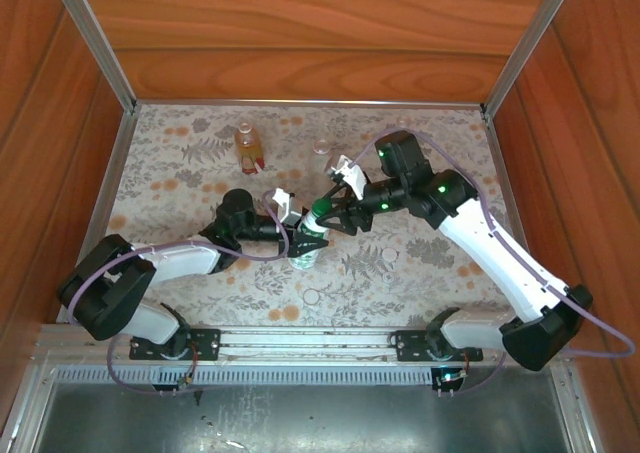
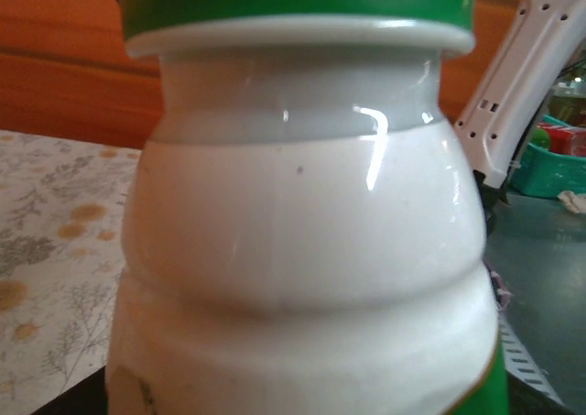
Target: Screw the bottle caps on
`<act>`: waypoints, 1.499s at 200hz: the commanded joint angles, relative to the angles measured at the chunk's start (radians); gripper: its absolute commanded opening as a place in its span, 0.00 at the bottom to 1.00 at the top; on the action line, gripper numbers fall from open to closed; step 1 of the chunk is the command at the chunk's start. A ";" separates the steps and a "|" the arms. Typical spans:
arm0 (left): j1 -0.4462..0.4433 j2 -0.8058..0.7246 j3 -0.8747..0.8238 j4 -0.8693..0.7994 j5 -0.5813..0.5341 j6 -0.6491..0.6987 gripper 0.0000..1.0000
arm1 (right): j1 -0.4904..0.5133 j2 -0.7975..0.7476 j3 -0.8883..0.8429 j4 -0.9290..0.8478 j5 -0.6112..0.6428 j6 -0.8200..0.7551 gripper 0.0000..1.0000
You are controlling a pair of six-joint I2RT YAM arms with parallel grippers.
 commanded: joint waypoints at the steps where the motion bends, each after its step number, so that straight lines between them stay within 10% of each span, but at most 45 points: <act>1: 0.008 -0.019 0.026 0.036 0.072 -0.006 0.53 | -0.024 0.000 -0.009 0.056 -0.089 0.043 0.63; 80: 0.006 -0.028 0.025 0.036 0.059 -0.003 0.53 | -0.039 0.047 -0.003 0.040 -0.142 0.054 0.55; 120: 0.007 -0.027 0.018 0.036 0.010 0.008 0.53 | -0.045 0.051 -0.004 0.049 -0.150 0.082 0.16; 151: 0.006 -0.028 0.027 0.038 -0.218 0.023 0.53 | -0.044 0.032 -0.042 0.098 -0.091 0.163 0.00; 266: -0.127 0.097 0.152 0.038 -1.000 0.217 0.53 | 0.114 -0.009 -0.239 0.190 0.695 0.831 0.00; 300: -0.148 0.110 0.142 0.038 -1.036 0.251 0.53 | 0.119 -0.008 -0.252 0.254 0.703 0.882 0.00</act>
